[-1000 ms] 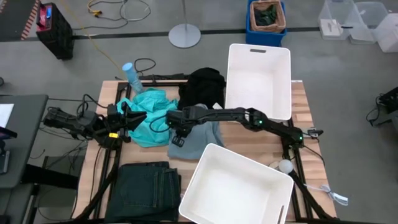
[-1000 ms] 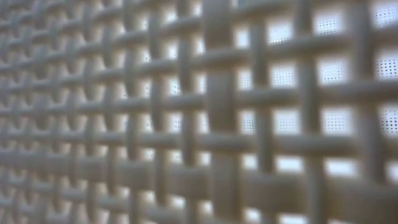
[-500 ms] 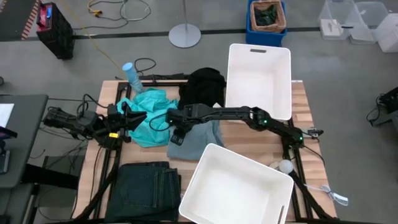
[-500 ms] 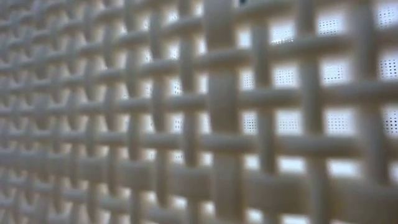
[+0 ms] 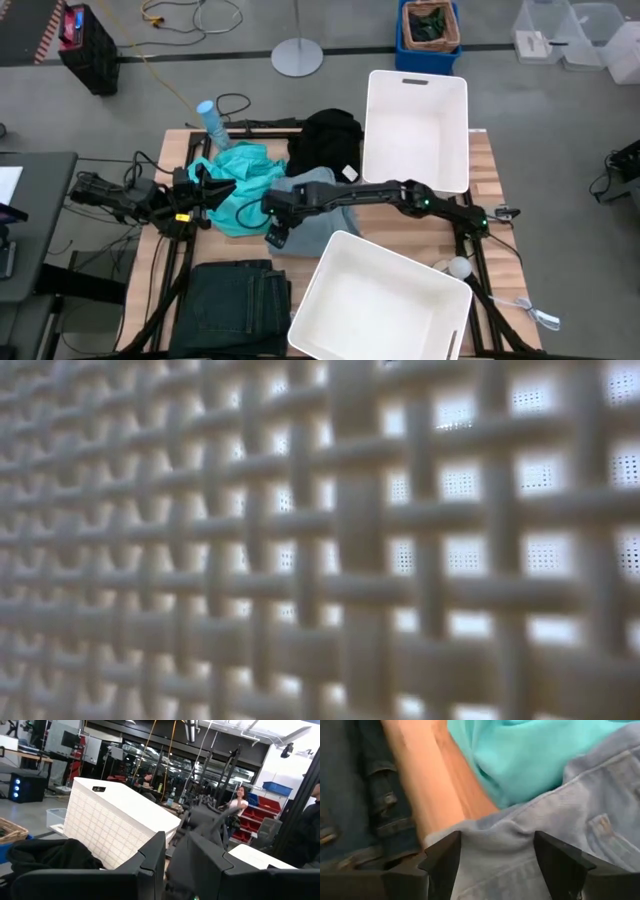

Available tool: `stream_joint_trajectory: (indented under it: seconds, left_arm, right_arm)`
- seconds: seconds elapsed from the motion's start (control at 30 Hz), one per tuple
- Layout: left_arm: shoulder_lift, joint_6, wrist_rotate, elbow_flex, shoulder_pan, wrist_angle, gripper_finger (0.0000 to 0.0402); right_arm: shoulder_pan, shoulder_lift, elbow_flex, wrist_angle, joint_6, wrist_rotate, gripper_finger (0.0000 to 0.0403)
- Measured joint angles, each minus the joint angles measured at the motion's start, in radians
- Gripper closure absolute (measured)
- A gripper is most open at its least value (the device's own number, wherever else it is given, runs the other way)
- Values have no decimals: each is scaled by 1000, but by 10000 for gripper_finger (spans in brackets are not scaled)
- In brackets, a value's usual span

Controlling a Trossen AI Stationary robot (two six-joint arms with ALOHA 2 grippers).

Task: Sort clothes
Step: Put the light blue pants into the top white laundry bin

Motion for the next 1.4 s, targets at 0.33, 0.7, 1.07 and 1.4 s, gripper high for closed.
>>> stream_joint_trajectory:
  seconds: [0.33, 0.7, 1.07, 1.4]
  left_arm:
    - [0, -10, 0, 0, 0, -2, 327]
    - [0, -40, 1, 0, 0, -16, 327]
    - [0, -49, 1, 0, 0, -15, 327]
    - [0, -49, 0, 0, 0, -14, 327]
  right_arm:
    - [-2, 83, 1, -47, 10, 7, 131]
    - [2, 142, 5, -41, 26, -15, 131]
    - [-18, 142, 3, -56, 33, -15, 180]
    - [-16, 142, 2, -93, -29, -14, 319]
